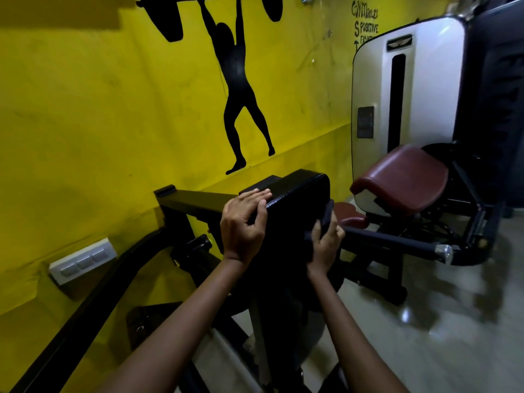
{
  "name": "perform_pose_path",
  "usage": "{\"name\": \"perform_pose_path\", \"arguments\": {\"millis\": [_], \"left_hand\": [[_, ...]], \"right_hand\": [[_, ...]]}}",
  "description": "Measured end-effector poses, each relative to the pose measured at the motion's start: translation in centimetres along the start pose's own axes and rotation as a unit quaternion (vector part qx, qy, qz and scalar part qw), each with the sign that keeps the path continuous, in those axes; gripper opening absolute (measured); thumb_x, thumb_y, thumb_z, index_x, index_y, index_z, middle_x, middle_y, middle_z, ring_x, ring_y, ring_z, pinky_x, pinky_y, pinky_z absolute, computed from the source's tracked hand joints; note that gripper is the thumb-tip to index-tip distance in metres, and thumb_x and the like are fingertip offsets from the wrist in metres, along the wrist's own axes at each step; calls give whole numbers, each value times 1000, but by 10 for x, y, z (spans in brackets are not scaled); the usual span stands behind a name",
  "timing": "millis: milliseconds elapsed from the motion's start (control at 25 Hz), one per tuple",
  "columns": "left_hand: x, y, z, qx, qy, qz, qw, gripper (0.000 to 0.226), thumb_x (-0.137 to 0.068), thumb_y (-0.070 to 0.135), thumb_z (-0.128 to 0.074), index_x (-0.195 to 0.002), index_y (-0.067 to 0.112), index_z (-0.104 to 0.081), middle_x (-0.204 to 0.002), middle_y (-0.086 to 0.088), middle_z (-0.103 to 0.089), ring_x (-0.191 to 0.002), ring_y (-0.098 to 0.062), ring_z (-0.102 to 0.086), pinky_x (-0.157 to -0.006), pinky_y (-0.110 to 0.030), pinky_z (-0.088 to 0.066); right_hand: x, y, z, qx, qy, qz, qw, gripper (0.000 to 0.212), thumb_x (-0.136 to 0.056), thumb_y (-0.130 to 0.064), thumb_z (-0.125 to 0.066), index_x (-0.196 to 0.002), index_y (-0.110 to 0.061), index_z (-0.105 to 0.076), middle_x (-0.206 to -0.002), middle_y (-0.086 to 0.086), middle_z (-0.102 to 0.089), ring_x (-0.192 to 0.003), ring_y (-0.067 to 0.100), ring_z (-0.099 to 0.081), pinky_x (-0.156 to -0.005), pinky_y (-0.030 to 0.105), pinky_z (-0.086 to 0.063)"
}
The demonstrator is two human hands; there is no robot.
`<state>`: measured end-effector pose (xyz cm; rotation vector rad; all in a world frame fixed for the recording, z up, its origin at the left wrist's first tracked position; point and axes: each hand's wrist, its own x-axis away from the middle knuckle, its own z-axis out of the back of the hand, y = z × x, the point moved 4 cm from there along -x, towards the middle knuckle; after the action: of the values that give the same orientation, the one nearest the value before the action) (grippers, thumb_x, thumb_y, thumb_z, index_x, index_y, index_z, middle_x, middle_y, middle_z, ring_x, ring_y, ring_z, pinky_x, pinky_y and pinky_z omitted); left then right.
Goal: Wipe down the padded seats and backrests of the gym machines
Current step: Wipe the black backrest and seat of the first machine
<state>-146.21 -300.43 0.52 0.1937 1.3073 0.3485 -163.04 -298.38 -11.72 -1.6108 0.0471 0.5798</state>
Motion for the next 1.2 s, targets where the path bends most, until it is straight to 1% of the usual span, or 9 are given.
{"name": "perform_pose_path", "arguments": {"millis": [120, 240, 400, 520, 640, 760, 880, 1120, 1200], "left_hand": [[2, 0, -1, -17, 6, -27, 999, 28, -91, 29, -51, -103, 14, -71, -108, 3, -68, -111, -12, -59, -96, -38, -42], [9, -1, -3, -72, 4, -86, 994, 30, -91, 29, -52, -106, 9, -71, -110, -3, -70, -112, -16, -59, -94, -41, -45], [9, -1, -4, -101, 3, -79, 992, 31, -93, 29, -50, -109, 10, -70, -113, -4, -69, -114, -16, -57, -92, -44, -46], [11, 1, -4, -84, 7, -60, 995, 37, -96, 36, -46, -109, 11, -69, -113, -3, -69, -115, -16, -57, -92, -47, -46], [10, 3, -3, -68, 12, -47, 996, 40, -98, 40, -43, -109, 12, -69, -114, -2, -68, -114, -17, -57, -92, -49, -46], [11, 5, -3, -84, 2, -34, 996, 35, -97, 36, -45, -109, 13, -69, -115, -1, -67, -115, -18, -57, -92, -48, -46], [11, 9, -1, -104, 0, -32, 994, 43, -99, 40, -40, -108, 10, -69, -114, -4, -68, -114, -19, -58, -93, -46, -47], [11, 10, -4, -125, -10, -36, 991, 38, -98, 35, -44, -108, 9, -69, -113, -7, -68, -112, -21, -58, -94, -47, -47], [12, 10, -4, -113, -19, -30, 993, 35, -96, 33, -46, -108, 9, -68, -114, -7, -68, -113, -23, -58, -93, -50, -47]], "right_hand": [[42, 31, 1, 18, -38, -133, 990, 49, -99, -29, -43, -145, -13, -34, -132, 24, -39, -112, 37, -50, -77, 34, -42], [85, -11, 4, -20, -22, -37, 999, 52, -96, -33, -48, -141, -9, -40, -127, 23, -43, -104, 22, -49, -77, 30, -41], [22, -68, 8, -36, 18, 70, 997, 62, -90, -45, -41, -137, -4, -45, -121, 23, -49, -102, 19, -48, -78, 24, -36], [-21, -48, 9, -61, 15, -14, 998, 51, -96, -39, -49, -135, -7, -42, -126, 21, -47, -114, 32, -49, -75, 21, -31], [-17, -11, 9, -49, -3, -141, 989, 50, -96, -47, -44, -137, -17, -40, -131, 18, -43, -119, 33, -46, -84, 31, -37], [24, 6, 8, 0, -60, -191, 980, 71, -88, -67, -39, -147, -29, -28, -149, 10, -29, -133, 31, -34, -104, 50, -29], [72, -8, 8, 3, -77, -196, 978, 84, -74, -70, -33, -148, -32, -25, -154, 9, -20, -137, 29, -25, -107, 48, -22], [175, -23, -9, 57, -101, -12, 993, 69, -90, -67, -21, -147, -29, -31, -146, 16, -31, -126, 27, -33, -93, 38, -30], [193, 13, -10, 29, -106, -116, 987, 62, -94, -59, -25, -148, -30, -27, -148, 16, -29, -131, 29, -30, -100, 41, -30]]}}
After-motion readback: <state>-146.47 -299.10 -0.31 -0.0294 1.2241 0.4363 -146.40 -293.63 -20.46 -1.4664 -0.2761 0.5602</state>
